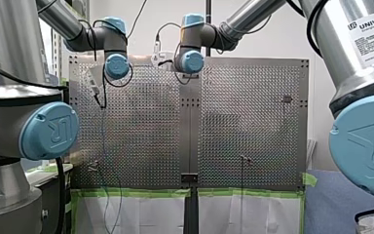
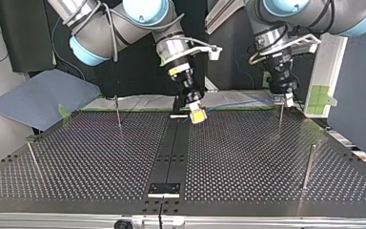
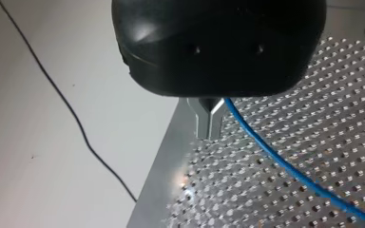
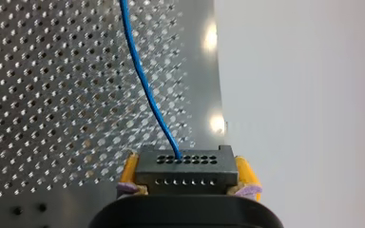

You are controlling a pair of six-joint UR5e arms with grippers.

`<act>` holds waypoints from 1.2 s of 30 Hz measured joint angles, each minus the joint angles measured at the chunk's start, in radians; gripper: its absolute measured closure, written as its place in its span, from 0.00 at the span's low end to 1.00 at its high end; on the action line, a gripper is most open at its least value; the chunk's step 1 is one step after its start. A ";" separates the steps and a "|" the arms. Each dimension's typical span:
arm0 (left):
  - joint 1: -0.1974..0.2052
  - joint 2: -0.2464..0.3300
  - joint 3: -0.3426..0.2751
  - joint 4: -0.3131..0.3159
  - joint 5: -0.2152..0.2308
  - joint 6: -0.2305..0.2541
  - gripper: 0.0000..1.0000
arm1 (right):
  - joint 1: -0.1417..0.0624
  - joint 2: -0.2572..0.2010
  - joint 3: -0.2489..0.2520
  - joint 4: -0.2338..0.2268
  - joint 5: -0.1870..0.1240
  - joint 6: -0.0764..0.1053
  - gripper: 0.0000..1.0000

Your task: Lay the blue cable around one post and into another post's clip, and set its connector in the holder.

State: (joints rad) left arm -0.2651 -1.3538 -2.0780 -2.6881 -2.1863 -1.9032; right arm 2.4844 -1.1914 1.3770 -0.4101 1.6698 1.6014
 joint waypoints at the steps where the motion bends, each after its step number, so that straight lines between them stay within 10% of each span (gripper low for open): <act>1: 0.005 0.001 0.010 -0.012 0.000 0.000 1.00 | 0.000 0.000 -0.004 0.000 -0.005 0.000 1.00; 12: 0.070 0.002 0.077 -0.106 0.018 0.000 1.00 | 0.000 0.006 -0.063 0.006 -0.037 0.007 1.00; 36: 0.286 -0.001 0.146 -0.188 0.230 -0.045 1.00 | 0.021 0.090 -0.221 0.075 -0.046 0.013 1.00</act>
State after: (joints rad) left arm 0.0212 -1.3550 -1.9322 -2.8764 -1.9567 -1.9484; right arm 2.5050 -1.1013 1.1556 -0.3349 1.6236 1.6141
